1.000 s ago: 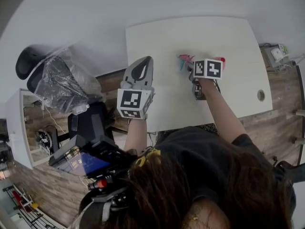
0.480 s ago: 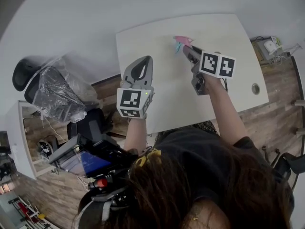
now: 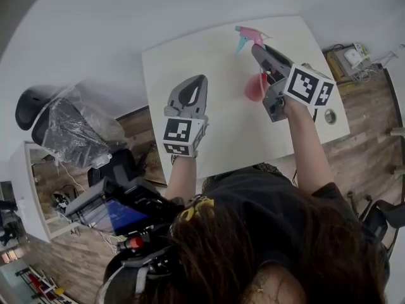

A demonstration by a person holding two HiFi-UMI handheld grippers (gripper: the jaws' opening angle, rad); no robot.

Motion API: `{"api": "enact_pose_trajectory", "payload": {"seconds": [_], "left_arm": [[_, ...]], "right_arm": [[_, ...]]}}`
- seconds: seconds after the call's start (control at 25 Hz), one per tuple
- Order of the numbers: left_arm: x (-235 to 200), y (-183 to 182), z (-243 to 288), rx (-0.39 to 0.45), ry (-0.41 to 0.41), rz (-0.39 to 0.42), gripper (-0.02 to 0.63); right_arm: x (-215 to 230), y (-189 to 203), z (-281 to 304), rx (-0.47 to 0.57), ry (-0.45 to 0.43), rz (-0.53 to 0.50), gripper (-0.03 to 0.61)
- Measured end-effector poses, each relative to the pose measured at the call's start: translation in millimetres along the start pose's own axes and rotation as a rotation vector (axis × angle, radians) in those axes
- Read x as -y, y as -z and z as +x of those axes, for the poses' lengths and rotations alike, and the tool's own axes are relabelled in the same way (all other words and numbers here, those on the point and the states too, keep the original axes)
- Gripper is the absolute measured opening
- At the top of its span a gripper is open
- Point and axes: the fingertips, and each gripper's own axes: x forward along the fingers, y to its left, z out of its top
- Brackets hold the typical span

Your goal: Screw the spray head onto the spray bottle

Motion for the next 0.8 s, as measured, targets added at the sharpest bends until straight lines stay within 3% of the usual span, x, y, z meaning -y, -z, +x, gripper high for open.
{"api": "enact_pose_trajectory", "payload": {"seconds": [0.24, 0.48, 0.68, 0.8], "left_arm": [[30, 3, 25, 0.006, 0.032, 0.008, 0.002], [66, 12, 47, 0.049, 0.128, 0.013, 0.002], [91, 30, 61, 0.048, 0.201, -0.008, 0.132], [103, 45, 72, 0.014, 0.244, -0.002, 0.324]], "right_arm": [[8, -23, -14, 0.030, -0.044, -0.018, 0.132], [17, -34, -22, 0.029, -0.075, -0.029, 0.132], [25, -36, -25, 0.012, -0.100, -0.034, 0.132], [28, -38, -24, 0.009, -0.111, -0.033, 0.132]]}}
